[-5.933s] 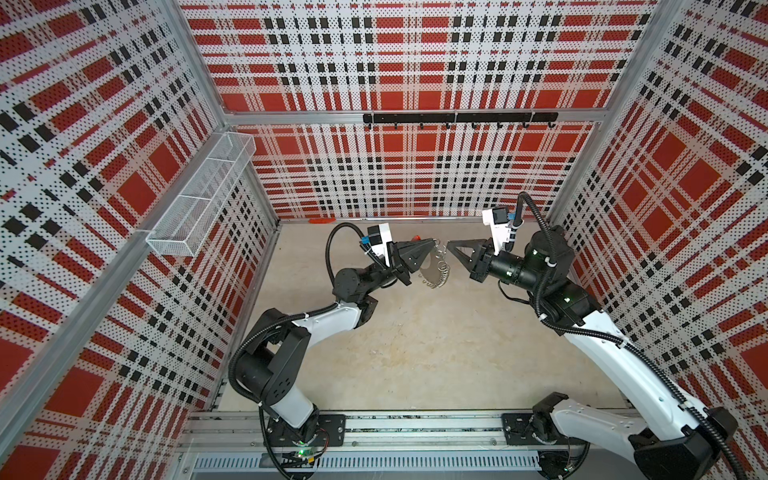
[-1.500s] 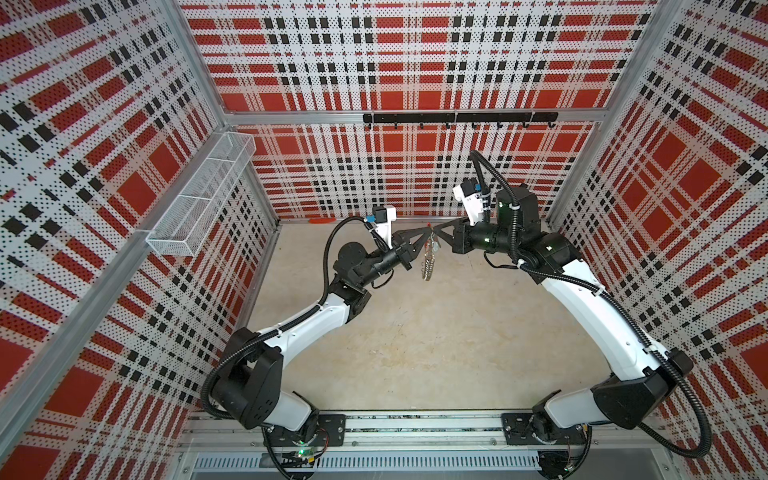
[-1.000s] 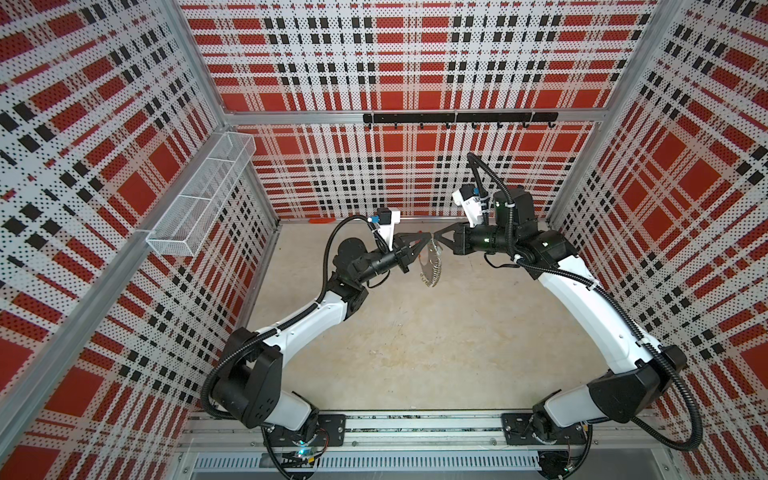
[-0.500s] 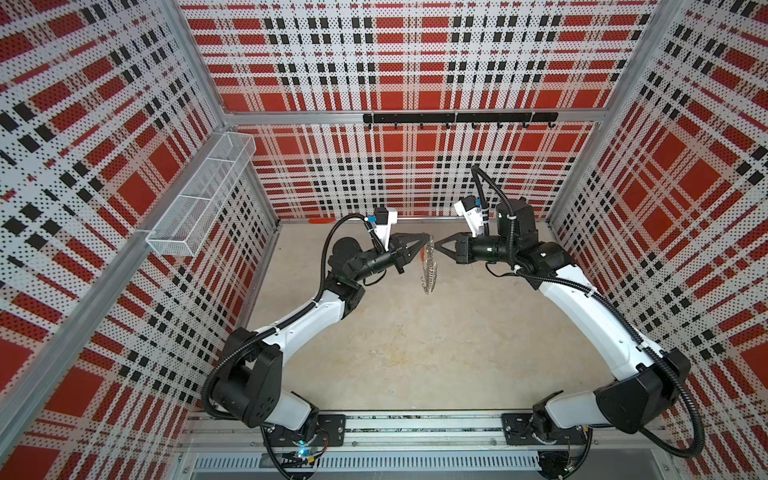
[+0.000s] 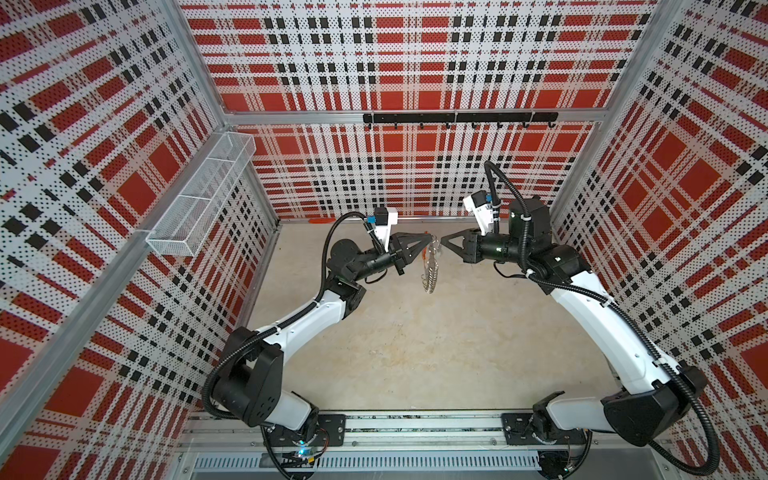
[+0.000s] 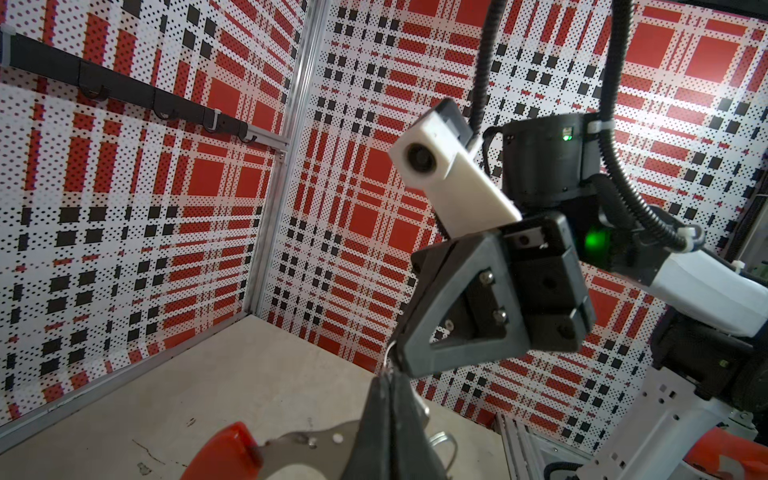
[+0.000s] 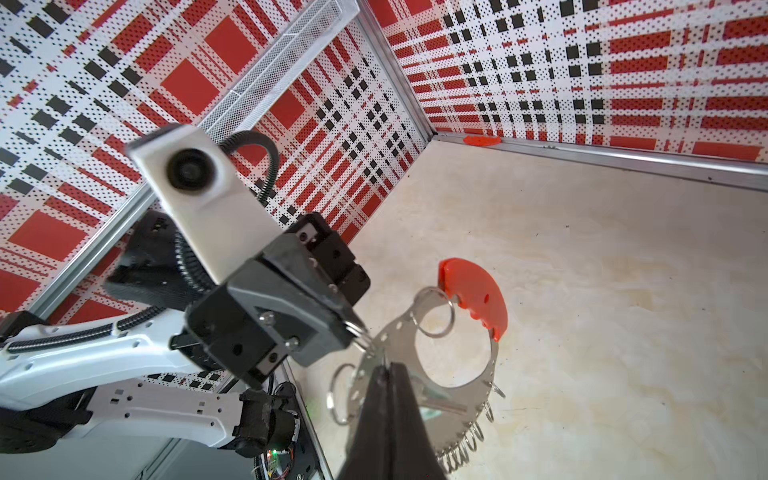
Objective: Put the keys on the keyring
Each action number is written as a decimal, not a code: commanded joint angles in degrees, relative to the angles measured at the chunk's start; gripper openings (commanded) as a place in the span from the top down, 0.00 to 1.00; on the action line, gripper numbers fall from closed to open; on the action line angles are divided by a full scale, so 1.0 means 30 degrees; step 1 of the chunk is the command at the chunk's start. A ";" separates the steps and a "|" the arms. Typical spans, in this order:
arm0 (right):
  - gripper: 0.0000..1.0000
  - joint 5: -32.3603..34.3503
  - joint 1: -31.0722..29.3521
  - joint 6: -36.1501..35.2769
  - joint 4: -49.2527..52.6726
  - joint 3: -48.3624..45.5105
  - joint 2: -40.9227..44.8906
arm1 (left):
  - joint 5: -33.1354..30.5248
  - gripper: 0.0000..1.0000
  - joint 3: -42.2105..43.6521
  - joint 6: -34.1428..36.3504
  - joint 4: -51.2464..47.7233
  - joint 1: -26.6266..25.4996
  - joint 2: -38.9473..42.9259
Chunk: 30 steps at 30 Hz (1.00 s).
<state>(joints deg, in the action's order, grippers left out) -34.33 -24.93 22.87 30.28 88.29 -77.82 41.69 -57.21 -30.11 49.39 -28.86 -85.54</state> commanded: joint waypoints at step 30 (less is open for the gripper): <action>1.00 -0.0277 -0.0336 -0.1296 0.2101 0.2672 -0.1887 | 0.0533 1.00 -0.1051 -0.0159 0.0853 -0.0059 -0.0543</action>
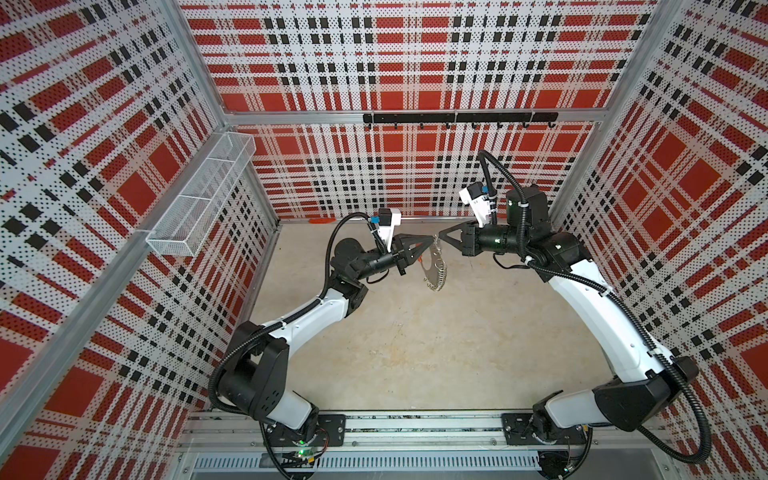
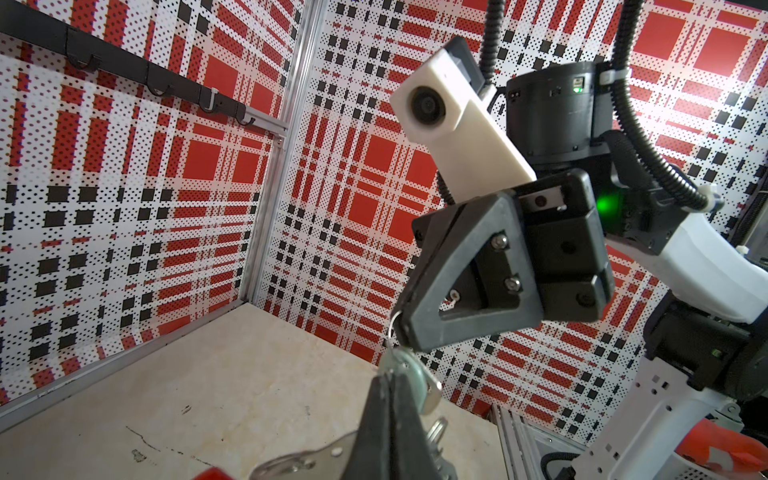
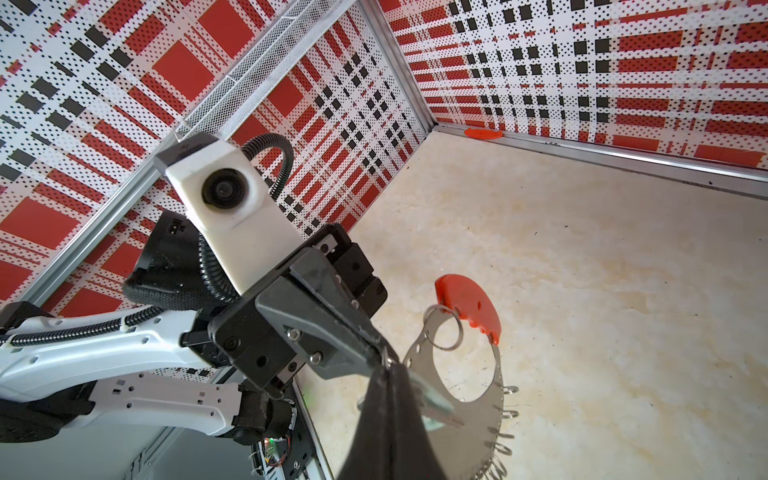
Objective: Put the keys on the keyring
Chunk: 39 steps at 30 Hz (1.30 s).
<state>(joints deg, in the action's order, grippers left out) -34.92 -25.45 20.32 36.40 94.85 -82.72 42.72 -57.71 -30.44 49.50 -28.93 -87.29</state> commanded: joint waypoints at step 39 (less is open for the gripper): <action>1.00 0.0415 0.0179 0.0532 -0.0035 -0.1325 -0.1011 | 0.0409 1.00 -0.1036 0.0264 0.0816 0.0092 0.0529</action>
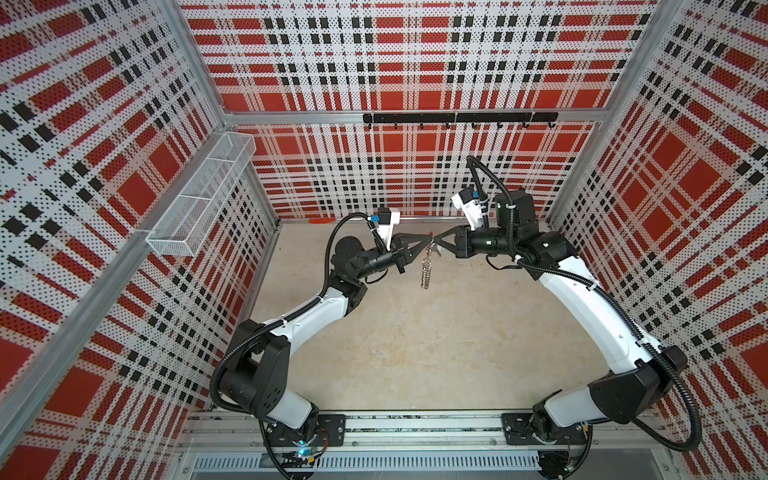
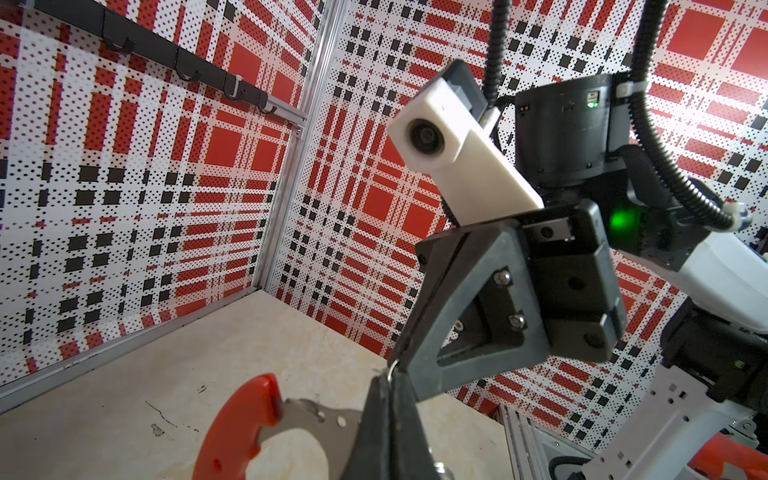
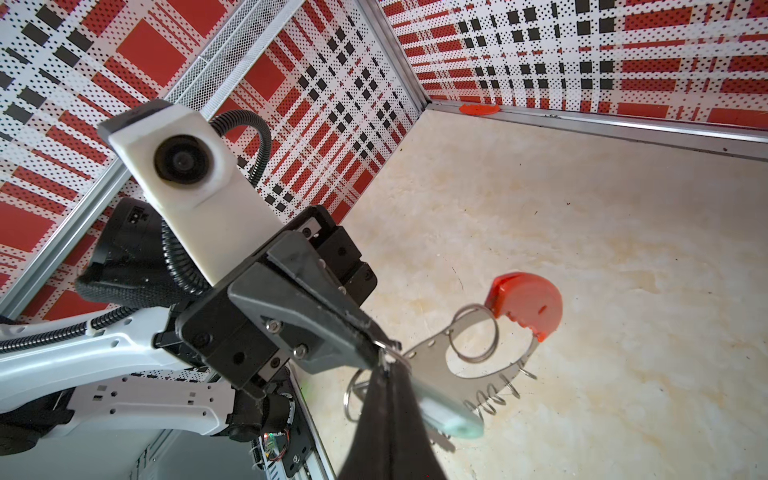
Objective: Put the keys on the keyring
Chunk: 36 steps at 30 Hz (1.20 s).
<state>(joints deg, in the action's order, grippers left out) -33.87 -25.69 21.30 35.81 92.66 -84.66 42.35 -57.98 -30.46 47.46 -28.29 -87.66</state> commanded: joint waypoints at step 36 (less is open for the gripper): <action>1.00 0.3963 0.0450 -0.4500 -0.0574 -0.2461 0.3650 | 0.0759 1.00 -0.1181 0.2863 -0.2902 -0.0124 0.0031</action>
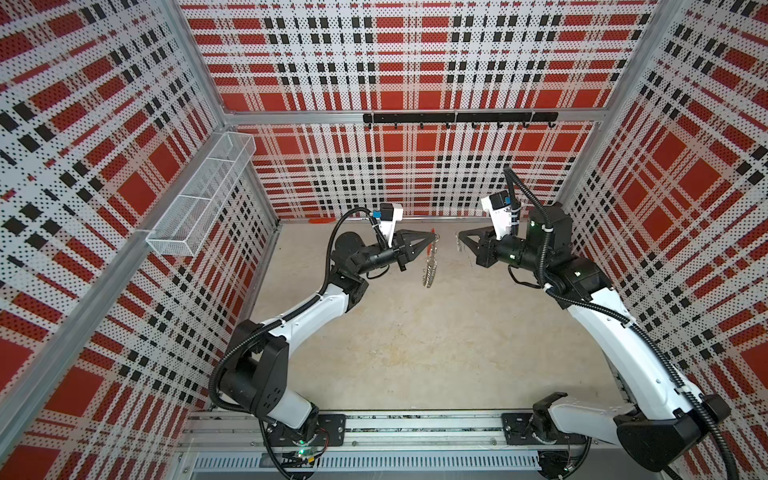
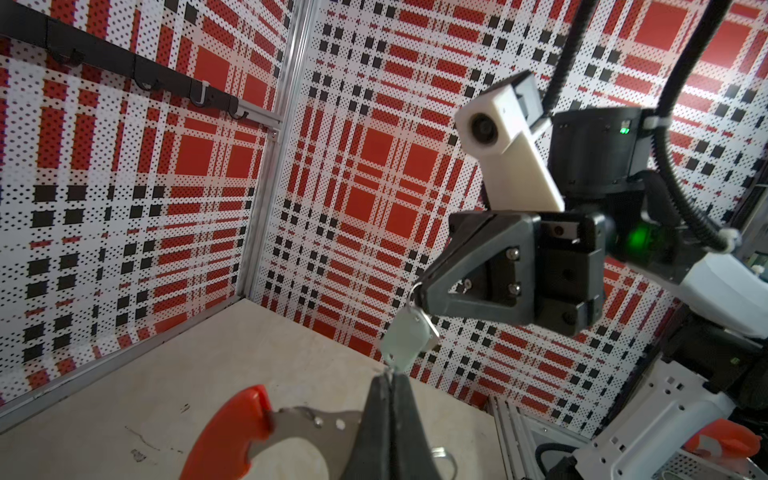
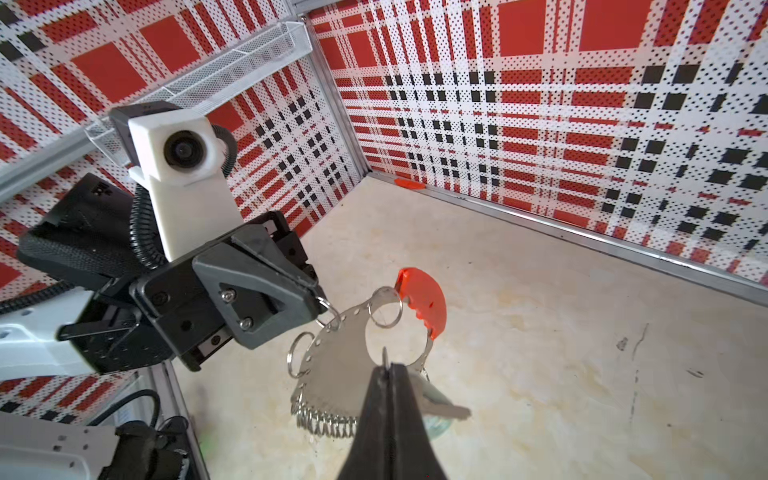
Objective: Put the keys on the keyring
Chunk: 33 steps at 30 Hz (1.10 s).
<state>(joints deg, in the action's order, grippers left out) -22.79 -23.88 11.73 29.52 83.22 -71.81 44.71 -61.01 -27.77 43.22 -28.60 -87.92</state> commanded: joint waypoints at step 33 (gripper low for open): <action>1.00 -0.5252 -0.0416 0.0341 0.1423 0.0455 -0.2487 | -0.2396 1.00 0.2283 1.1139 -0.0851 -0.1601 0.1797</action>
<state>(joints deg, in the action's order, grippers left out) -38.11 -24.75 13.19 34.30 82.89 -78.76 36.42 -53.45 5.04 37.30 -32.88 -82.89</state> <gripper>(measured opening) 0.048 0.043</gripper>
